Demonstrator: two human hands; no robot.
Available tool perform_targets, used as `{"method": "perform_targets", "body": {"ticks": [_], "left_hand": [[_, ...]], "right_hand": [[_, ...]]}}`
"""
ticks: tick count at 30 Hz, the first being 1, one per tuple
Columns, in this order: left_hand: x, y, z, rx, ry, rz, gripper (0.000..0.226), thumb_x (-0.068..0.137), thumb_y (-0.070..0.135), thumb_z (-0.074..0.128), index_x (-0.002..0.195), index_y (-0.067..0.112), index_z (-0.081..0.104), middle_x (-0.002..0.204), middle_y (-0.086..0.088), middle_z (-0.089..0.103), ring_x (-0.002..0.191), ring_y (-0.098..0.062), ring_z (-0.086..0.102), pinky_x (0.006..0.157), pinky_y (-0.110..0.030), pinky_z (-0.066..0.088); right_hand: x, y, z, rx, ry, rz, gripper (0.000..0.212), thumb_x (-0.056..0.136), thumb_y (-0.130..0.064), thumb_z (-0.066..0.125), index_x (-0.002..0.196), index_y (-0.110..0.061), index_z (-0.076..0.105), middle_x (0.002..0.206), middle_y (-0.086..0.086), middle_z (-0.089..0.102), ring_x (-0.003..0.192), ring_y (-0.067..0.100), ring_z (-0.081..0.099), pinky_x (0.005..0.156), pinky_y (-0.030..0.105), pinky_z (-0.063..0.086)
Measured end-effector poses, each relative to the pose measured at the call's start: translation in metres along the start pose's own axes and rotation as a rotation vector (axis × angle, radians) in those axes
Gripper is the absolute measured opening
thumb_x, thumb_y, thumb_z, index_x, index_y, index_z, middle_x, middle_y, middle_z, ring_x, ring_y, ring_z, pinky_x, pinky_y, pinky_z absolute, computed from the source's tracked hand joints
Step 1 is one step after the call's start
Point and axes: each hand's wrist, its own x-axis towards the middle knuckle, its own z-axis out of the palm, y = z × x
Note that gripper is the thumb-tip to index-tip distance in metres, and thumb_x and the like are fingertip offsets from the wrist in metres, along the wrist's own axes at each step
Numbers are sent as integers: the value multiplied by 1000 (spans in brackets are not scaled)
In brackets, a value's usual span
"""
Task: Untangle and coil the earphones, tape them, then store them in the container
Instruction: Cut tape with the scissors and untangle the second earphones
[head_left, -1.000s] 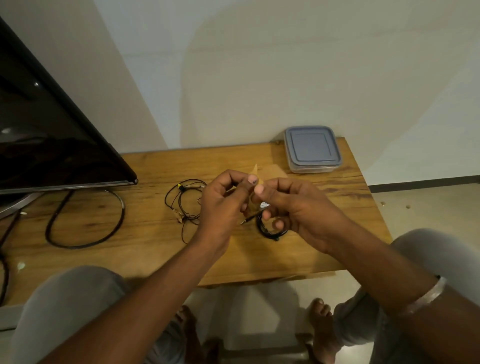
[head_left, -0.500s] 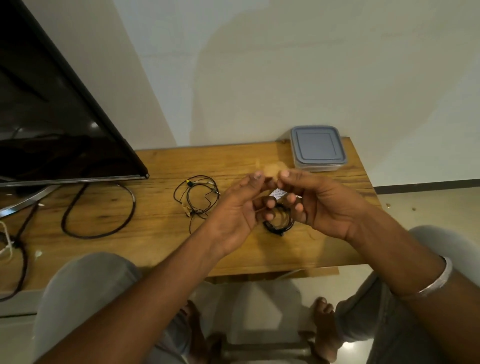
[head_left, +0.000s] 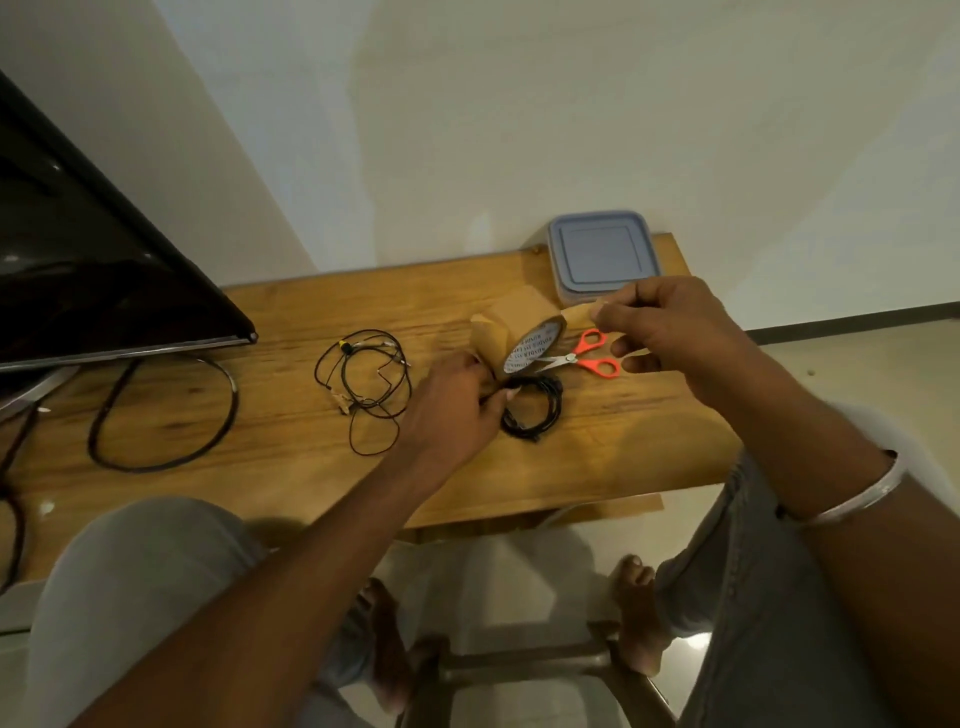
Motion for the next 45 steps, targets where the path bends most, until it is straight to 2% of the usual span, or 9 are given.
{"method": "perform_targets", "body": {"ticks": [5,12,17,20,26,31,35,39,45], "left_hand": [[10,5,9,35,47,-58,45,92,40,64,130,17,59,123,-5,60,117,-25,51,92,-43,50],[2,10,18,202,94,32,21,95,30,60,108,19,72,104,0,61,103,-21,53,75,-31,43],[3,1,11,25,-10,-26,18,90,25,65,105,17,71,100,-1,64,95,-18,59,70,-29,46],[4,-5,2,-76,-74,-53,17,88,23,71,102,15,74,92,0,68,85,-16,64,70,-30,53],[7,-13,-3,-140,-144,-108,15,86,23,71,100,18,73,87,2,67,81,-18,66,68,-30,55],[10,-12,-3,-186,-143,-131,9,85,23,70,92,20,75,83,-1,71,75,-18,68,67,-38,59],[11,-14,-1,-231,-108,-146,9,85,22,72,88,17,78,79,-1,73,72,-14,68,65,-33,58],[10,-15,1,-311,-65,-179,10,86,17,69,86,15,79,70,1,72,63,-13,67,57,-28,54],[9,-18,1,-424,-16,-209,9,88,17,73,87,12,80,58,11,63,44,2,54,49,-20,42]], "right_hand": [[8,7,1,-124,18,-44,3,90,-13,73,91,-11,71,84,9,71,61,13,66,46,19,51],[12,13,7,-226,5,-94,4,90,-16,74,88,-14,72,81,5,71,62,12,67,48,20,52],[5,19,28,-410,-129,-248,6,88,-17,74,84,-19,71,86,-5,70,70,9,67,54,21,54],[5,32,54,-557,-53,-412,4,85,-20,73,84,-24,72,85,-11,70,77,5,63,67,25,51],[14,50,77,-857,-8,-568,24,92,-27,63,115,-22,70,102,1,73,92,24,68,75,37,55],[17,61,85,-960,-83,-585,21,92,-29,57,103,-23,73,94,1,74,85,25,68,62,31,47],[19,64,84,-972,-112,-579,22,93,-36,58,107,-27,73,94,-2,73,84,21,67,61,27,40],[23,65,81,-940,-234,-533,29,86,-45,68,109,-28,71,94,-4,69,86,17,64,67,31,50],[29,63,76,-552,-311,-361,22,101,-27,58,93,-14,74,81,4,68,77,18,62,65,26,45]]}}
